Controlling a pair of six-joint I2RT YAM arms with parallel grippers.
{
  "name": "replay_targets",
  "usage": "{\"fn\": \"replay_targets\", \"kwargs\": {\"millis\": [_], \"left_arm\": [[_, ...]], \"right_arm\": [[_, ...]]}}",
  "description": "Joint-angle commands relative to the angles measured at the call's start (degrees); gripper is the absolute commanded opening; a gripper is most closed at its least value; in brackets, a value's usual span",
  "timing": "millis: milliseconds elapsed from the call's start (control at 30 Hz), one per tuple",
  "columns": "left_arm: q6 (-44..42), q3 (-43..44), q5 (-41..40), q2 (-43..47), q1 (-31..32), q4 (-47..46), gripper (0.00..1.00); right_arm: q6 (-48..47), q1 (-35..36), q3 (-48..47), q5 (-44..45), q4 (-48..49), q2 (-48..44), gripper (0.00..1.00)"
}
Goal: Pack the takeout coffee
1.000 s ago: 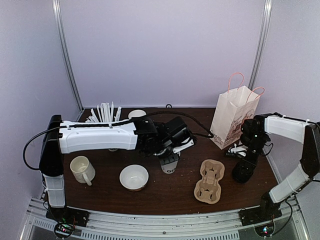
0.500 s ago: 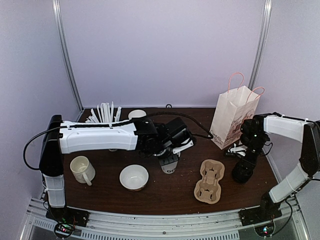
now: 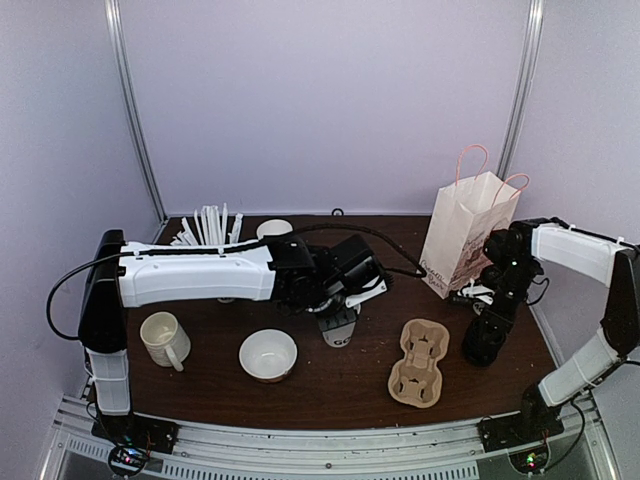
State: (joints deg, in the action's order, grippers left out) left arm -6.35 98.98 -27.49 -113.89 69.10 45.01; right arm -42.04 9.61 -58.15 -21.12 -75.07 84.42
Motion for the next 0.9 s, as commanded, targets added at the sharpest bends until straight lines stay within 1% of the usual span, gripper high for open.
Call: {"fn": "replay_targets", "kwargs": {"millis": [0,33,100,133,167,200,233,267,300,333,367,400,433,467,500,533,567,600,633,667,700,733,767,800,833,867], "left_arm": [[-0.17,-0.09,-0.87,0.27,0.12,-0.53,0.52],[-0.16,-0.02,-0.82,0.22,0.13,-0.53,0.52],[-0.35,0.0,-0.74,0.08,0.13,-0.43,0.52],[-0.45,0.11,-0.69,0.08,0.13,-0.45,0.52],[-0.54,0.14,-0.77,0.11,0.15,-0.4,0.52],[-0.63,0.14,-0.73,0.07,0.16,-0.45,0.52],[-0.72,0.13,-0.86,0.07,0.16,-0.45,0.52],[-0.75,0.15,-0.9,0.07,0.14,-0.51,0.52],[-0.77,0.16,-0.94,0.07,0.14,-0.53,0.52],[-0.77,0.14,-1.0,0.11,0.08,-0.48,0.52],[-0.73,0.24,-0.86,0.06,0.09,-0.5,0.52],[-0.7,0.23,-0.88,-0.01,0.15,-0.54,0.52],[-0.68,0.24,-0.93,-0.02,0.11,-0.53,0.52],[-0.58,0.29,-0.89,-0.02,0.15,-0.51,0.52],[-0.55,0.32,-0.88,-0.1,0.12,-0.53,0.52],[-0.48,0.41,-0.76,-0.06,0.15,-0.5,0.52],[-0.44,0.36,-0.74,0.02,0.15,-0.54,0.52],[-0.39,0.36,-0.75,-0.06,0.13,-0.5,0.52],[-0.34,0.32,-0.73,0.04,0.12,-0.52,0.52],[-0.27,0.28,-0.74,0.12,0.15,-0.54,0.52],[-0.19,0.32,-0.69,0.01,0.15,-0.54,0.52],[-0.22,0.4,-0.71,-0.02,0.16,-0.54,0.52],[-0.32,0.51,-0.76,-0.02,0.08,-0.52,0.52],[-0.3,0.59,-0.79,-0.02,0.07,-0.48,0.52],[-0.33,0.68,-0.75,-0.02,0.11,-0.49,0.52],[-0.42,0.73,-0.69,-0.06,0.15,-0.54,0.52]], "right_arm": [[1.15,-0.03,-1.53,2.58,-1.66,-3.81,0.0],[1.27,-0.03,-1.35,3.43,-1.88,-3.59,0.0],[-0.81,-1.41,-2.37,-2.03,-5.27,-2.78,0.0],[-0.47,-1.85,-2.5,-1.41,-5.23,-2.78,0.0],[1.24,-1.64,-1.93,2.17,-3.35,-3.08,0.0],[1.7,-1.52,-1.67,3.41,-2.89,-3.27,0.0],[-0.33,-2.6,-2.56,-1.45,-7.0,-2.98,0.0],[-5.3,-3.92,-4.78,-8.35,-11.85,-2.17,0.02],[-4.57,-4.13,-5.91,-6.84,-10.76,-1.71,0.02],[-1.23,-3.77,-5.57,-0.61,-7.47,-1.94,0.0],[-1.53,-3.31,-4.5,2.94,-6.51,-2.58,0.0],[-5.48,-4.08,-4.73,0.33,-9.07,-2.86,0.0],[-8.39,-5.53,-5.91,-4.64,-11.52,-2.63,0.01],[-6.32,-6.29,-5.88,-3.48,-9.63,-2.34,0.0],[-4.18,-5.58,-4.91,1.89,-6.44,-2.15,0.0],[-5.65,-5.3,-4.73,3.17,-7.03,-1.81,0.0],[-9.93,-6.68,-6.45,-2.73,-12.57,-0.97,0.0],[-14.57,-8.35,-8.53,-11.55,-18.09,0.27,0.0],[-9.78,-8.5,-8.58,-11.14,-15.69,1.13,0.0],[-4.25,-6.08,-6.43,-1.1,-8.95,0.47,0.0],[-5.34,-3.98,-3.79,5.81,-6.58,-0.32,0.0],[-9.68,-4.5,-4.13,-1.85,-10.5,-0.58,0.0],[-14.86,-6.44,-6.28,-10.82,-15.88,-0.2,0.0],[-12.2,-7.46,-7.08,-10.25,-15.41,-0.1,0.0],[-6.15,-5.88,-5.85,-1.33,-7.8,-0.44,0.0],[-6.42,-3.71,-4.34,3.18,-7.76,-0.45,0.0]]}}
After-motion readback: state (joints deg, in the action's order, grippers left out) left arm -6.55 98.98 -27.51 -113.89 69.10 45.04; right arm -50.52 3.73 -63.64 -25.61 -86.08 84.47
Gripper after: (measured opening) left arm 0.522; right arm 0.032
